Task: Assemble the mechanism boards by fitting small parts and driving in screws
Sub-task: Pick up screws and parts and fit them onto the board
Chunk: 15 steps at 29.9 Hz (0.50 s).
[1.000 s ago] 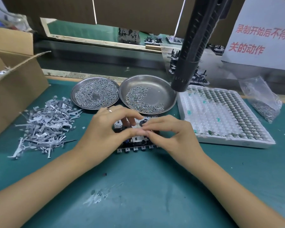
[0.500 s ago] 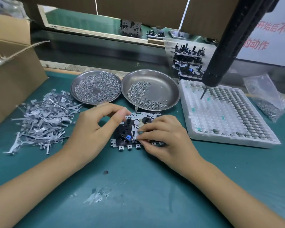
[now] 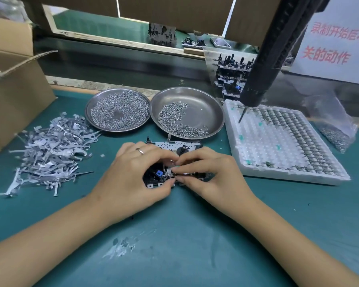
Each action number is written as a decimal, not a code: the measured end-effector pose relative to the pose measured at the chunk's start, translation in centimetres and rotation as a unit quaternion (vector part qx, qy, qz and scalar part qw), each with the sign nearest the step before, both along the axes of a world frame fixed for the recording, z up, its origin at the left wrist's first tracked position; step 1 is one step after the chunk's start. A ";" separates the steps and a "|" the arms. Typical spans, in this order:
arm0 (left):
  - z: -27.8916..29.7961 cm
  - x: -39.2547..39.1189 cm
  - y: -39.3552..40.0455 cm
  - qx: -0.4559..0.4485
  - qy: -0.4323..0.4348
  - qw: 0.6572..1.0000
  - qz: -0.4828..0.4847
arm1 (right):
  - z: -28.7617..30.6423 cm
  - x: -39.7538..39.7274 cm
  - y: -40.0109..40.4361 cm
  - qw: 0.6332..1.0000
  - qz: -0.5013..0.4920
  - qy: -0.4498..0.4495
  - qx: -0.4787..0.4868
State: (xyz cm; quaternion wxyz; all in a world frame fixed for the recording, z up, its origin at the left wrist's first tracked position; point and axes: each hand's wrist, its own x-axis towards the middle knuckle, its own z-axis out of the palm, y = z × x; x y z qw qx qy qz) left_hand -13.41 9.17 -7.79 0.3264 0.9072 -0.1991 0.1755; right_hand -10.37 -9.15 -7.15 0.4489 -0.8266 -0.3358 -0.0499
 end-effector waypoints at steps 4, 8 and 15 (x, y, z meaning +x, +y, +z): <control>-0.1 0.1 -0.2 0.001 -0.009 1.000 0.006 | 0.0 -0.1 -0.1 0.999 0.002 0.049 0.015; -0.1 0.1 -0.2 -0.018 0.006 1.000 0.009 | 0.1 -0.1 -0.3 1.000 -0.001 0.026 0.006; 0.0 0.1 -0.3 -0.050 0.019 0.999 0.008 | 3.4 0.6 -1.2 0.946 -0.199 -0.204 0.157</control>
